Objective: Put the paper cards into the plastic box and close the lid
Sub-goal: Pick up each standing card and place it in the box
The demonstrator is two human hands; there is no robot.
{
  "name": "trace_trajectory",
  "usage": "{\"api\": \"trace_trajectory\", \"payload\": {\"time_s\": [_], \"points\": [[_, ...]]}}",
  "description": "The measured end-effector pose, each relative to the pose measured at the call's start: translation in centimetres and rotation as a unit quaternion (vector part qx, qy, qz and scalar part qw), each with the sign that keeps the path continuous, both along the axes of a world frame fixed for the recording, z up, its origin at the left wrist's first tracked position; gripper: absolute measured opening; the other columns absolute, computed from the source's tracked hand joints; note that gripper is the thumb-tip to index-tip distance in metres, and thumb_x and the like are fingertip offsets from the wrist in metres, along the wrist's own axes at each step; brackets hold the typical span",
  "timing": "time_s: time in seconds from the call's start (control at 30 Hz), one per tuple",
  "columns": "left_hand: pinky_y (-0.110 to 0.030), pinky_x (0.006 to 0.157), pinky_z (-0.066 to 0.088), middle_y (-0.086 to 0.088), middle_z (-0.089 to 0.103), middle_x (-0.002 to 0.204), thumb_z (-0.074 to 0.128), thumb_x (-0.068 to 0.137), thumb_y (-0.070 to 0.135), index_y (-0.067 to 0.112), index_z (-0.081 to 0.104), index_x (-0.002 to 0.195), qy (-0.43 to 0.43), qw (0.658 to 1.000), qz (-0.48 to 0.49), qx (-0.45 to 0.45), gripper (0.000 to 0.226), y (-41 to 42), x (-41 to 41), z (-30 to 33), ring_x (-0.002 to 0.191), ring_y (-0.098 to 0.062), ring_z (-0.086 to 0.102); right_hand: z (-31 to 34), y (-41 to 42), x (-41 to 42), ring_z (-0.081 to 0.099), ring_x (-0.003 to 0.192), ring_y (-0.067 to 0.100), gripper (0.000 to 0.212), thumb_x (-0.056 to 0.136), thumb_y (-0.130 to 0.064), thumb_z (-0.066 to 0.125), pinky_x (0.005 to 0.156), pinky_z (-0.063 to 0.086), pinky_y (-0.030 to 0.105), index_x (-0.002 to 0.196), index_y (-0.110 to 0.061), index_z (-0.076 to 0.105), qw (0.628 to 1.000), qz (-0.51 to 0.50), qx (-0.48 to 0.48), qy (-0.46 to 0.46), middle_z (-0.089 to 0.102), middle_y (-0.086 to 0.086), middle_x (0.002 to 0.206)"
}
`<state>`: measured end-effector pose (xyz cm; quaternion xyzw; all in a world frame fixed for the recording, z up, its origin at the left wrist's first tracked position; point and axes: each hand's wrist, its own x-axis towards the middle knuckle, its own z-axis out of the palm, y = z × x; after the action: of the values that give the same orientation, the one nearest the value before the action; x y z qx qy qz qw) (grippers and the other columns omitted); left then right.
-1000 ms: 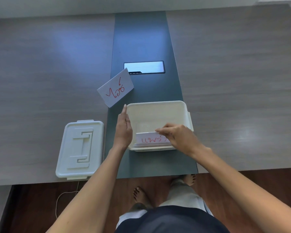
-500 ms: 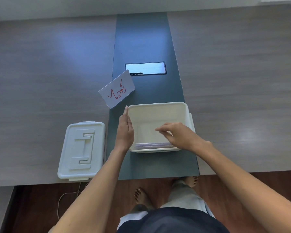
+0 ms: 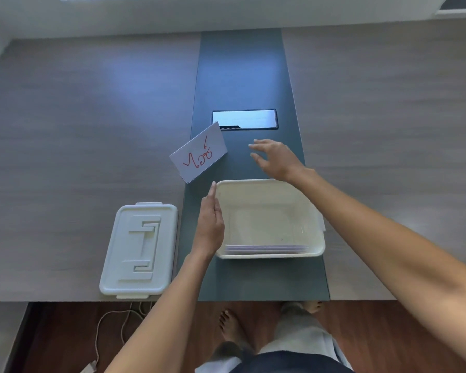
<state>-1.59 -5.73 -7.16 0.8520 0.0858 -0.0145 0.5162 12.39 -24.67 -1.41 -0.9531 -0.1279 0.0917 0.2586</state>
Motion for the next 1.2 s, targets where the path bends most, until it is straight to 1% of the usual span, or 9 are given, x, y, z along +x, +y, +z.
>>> {"api": "trace_trajectory", "payload": {"time_s": [0.2, 0.33, 0.47, 0.57, 0.63, 0.73, 0.93, 1.07, 1.2], "points": [[0.008, 0.092, 0.022, 0.023, 0.039, 0.131, 0.029, 0.107, 0.02, 0.024, 0.025, 0.155, 0.01, 1.0, 0.007, -0.024, 0.048, 0.0, 0.0, 0.2, 0.115, 0.032, 0.033, -0.5, 4.8, 5.8, 0.043, 0.141, 0.029, 0.047, 0.101, -0.03, 0.046, 0.117, 0.029, 0.044, 0.148, -0.024, 0.044, 0.995, 0.066, -0.069, -0.005, 0.026, 0.004, 0.163], [0.006, 0.094, 0.023, 0.036, 0.037, 0.124, 0.029, 0.108, 0.019, 0.025, 0.025, 0.155, 0.016, 0.999, 0.013, -0.037, 0.048, -0.1, 0.0, 0.3, 0.115, 0.03, 0.035, -0.7, 9.1, 9.0, 0.043, 0.139, 0.034, 0.051, 0.101, -0.03, 0.048, 0.114, 0.029, 0.045, 0.15, -0.02, 0.04, 0.983, 0.133, -0.114, -0.057, 0.02, 0.011, 0.164], [0.006, 0.093, 0.024, 0.035, 0.039, 0.117, 0.029, 0.107, 0.017, 0.025, 0.025, 0.155, 0.021, 0.999, 0.012, -0.04, 0.048, -0.1, 0.0, 0.4, 0.11, 0.03, 0.037, -1.6, 12.9, 10.9, 0.026, 0.149, 0.034, 0.056, 0.103, -0.037, 0.044, 0.117, 0.025, 0.046, 0.154, -0.022, 0.029, 0.96, 0.197, -0.175, -0.089, 0.015, 0.013, 0.165], [0.006, 0.091, 0.025, 0.033, 0.04, 0.113, 0.029, 0.107, 0.016, 0.023, 0.024, 0.155, 0.021, 0.999, 0.015, -0.038, 0.049, -0.2, 0.0, 0.4, 0.107, 0.028, 0.039, -2.4, 14.5, 11.7, 0.031, 0.145, 0.034, 0.056, 0.102, -0.038, 0.046, 0.115, 0.027, 0.046, 0.153, -0.022, 0.03, 0.943, 0.233, -0.23, -0.067, 0.029, 0.015, 0.16], [0.006, 0.09, 0.025, 0.031, 0.04, 0.112, 0.029, 0.107, 0.016, 0.023, 0.024, 0.155, 0.021, 0.999, 0.015, -0.038, 0.049, -0.2, 0.1, 0.4, 0.105, 0.026, 0.041, -2.6, 15.0, 11.8, 0.049, 0.128, 0.035, 0.049, 0.099, -0.035, 0.052, 0.109, 0.034, 0.045, 0.145, -0.021, 0.042, 0.933, 0.244, -0.258, -0.055, 0.052, 0.015, 0.139], [0.006, 0.09, 0.025, 0.032, 0.04, 0.113, 0.028, 0.107, 0.015, 0.026, 0.023, 0.155, 0.027, 0.999, 0.012, -0.04, 0.05, -0.2, 0.1, 0.2, 0.105, 0.026, 0.041, -2.5, 15.0, 11.5, 0.061, 0.108, 0.032, 0.029, 0.098, -0.021, 0.054, 0.099, 0.037, 0.039, 0.126, -0.018, 0.058, 0.932, 0.249, -0.258, -0.06, 0.064, 0.011, 0.118], [0.006, 0.092, 0.025, 0.033, 0.04, 0.118, 0.03, 0.106, 0.014, 0.026, 0.024, 0.155, 0.021, 0.999, 0.014, -0.045, 0.051, 0.0, -0.1, 0.2, 0.111, 0.026, 0.04, -1.3, 12.9, 10.8, 0.064, 0.091, 0.034, 0.016, 0.095, -0.007, 0.051, 0.067, 0.037, 0.033, 0.104, -0.011, 0.064, 0.936, 0.245, -0.25, -0.043, 0.066, 0.012, 0.108], [0.008, 0.092, 0.023, 0.034, 0.039, 0.122, 0.031, 0.106, 0.014, 0.023, 0.025, 0.155, 0.014, 0.999, 0.014, -0.041, 0.05, 0.1, -0.1, 0.1, 0.112, 0.031, 0.035, -0.4, 9.7, 9.8, 0.061, 0.09, 0.036, 0.013, 0.093, -0.007, 0.052, 0.065, 0.038, 0.034, 0.099, -0.01, 0.064, 0.955, 0.202, -0.216, -0.035, 0.063, 0.012, 0.106], [0.009, 0.093, 0.021, 0.021, 0.038, 0.136, 0.031, 0.107, 0.018, 0.024, 0.026, 0.155, 0.009, 1.0, 0.009, -0.028, 0.049, 0.1, -0.1, 0.0, 0.115, 0.034, 0.03, 1.1, 6.2, 8.2, 0.061, 0.09, 0.033, 0.015, 0.093, -0.009, 0.056, 0.064, 0.038, 0.033, 0.098, -0.015, 0.068, 0.969, 0.162, -0.183, -0.037, 0.065, 0.008, 0.107]]}}
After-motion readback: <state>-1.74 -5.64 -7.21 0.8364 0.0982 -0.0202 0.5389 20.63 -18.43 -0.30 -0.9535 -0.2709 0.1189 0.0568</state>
